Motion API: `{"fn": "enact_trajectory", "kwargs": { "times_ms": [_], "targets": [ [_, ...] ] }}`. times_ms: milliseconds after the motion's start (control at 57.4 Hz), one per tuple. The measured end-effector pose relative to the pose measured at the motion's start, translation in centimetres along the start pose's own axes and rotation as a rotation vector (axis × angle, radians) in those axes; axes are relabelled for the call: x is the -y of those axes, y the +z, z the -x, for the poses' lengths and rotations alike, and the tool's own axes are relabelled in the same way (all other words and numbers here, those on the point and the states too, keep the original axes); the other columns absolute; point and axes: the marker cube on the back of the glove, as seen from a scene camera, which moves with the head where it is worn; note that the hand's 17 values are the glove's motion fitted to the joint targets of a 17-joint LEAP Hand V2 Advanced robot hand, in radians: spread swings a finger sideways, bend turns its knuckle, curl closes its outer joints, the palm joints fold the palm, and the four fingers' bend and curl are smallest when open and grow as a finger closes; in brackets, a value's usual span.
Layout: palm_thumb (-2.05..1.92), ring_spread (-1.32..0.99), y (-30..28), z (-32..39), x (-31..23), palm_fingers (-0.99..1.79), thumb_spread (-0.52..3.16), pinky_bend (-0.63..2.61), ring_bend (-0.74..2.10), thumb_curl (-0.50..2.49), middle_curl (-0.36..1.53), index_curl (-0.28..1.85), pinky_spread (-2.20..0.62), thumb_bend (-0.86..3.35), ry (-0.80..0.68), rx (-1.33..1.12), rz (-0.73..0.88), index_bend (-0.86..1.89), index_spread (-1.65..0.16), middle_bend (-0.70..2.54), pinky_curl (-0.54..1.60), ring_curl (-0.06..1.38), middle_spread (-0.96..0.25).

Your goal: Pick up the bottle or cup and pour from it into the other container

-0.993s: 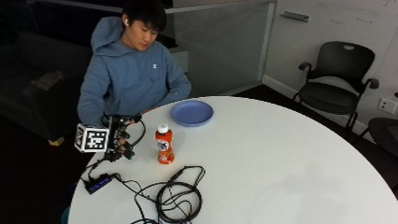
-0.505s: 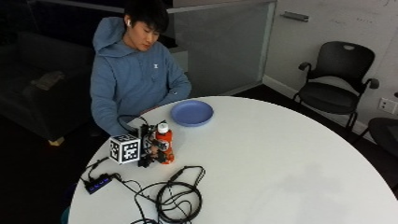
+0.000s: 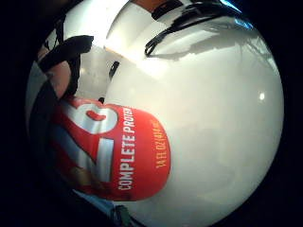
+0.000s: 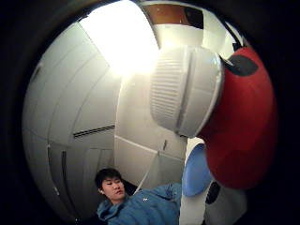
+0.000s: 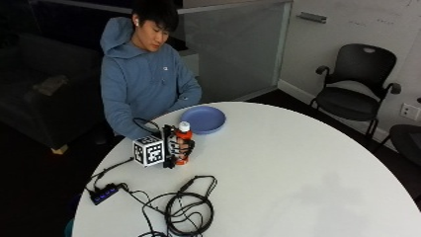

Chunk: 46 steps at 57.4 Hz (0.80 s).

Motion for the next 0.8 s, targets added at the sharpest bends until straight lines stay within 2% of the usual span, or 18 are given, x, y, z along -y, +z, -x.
{"fn": "enact_trajectory", "kwargs": {
  "times_ms": [296, 540, 680, 767, 802],
  "targets": [
    [1.16, -0.15, 2.9, 6.2, -1.1, 1.06, 0.13, 0.53, 0.56, 0.64, 0.47, 0.31, -0.17, -0.03, -0.122, -0.244, 0.247, 0.12, -0.17, 0.37, 0.30, 0.41, -0.06],
    [1.16, -0.16, 6.9, 12.1, -3.1, 1.08, 0.08, 0.49, 0.53, 0.67, 0.49, 0.31, -0.18, -0.03, -0.269, -0.649, 0.542, 0.11, -0.17, 0.35, 0.33, 0.43, -0.07],
    [1.15, -0.16, 9.4, 14.7, -3.8, 1.08, 0.07, 0.48, 0.52, 0.69, 0.50, 0.31, -0.19, -0.03, -0.367, -0.924, 0.637, 0.12, -0.17, 0.33, 0.34, 0.44, -0.07],
    [1.15, -0.16, 11.0, 15.8, -4.3, 1.09, 0.06, 0.47, 0.51, 0.69, 0.50, 0.31, -0.19, -0.03, -0.472, -1.160, 0.680, 0.11, -0.17, 0.33, 0.34, 0.45, -0.07],
    [1.15, -0.16, 10.9, 15.9, -4.0, 1.09, 0.06, 0.47, 0.51, 0.70, 0.51, 0.31, -0.19, -0.03, -0.578, -1.304, 0.717, 0.12, -0.17, 0.33, 0.34, 0.45, -0.07]
  ]
}}
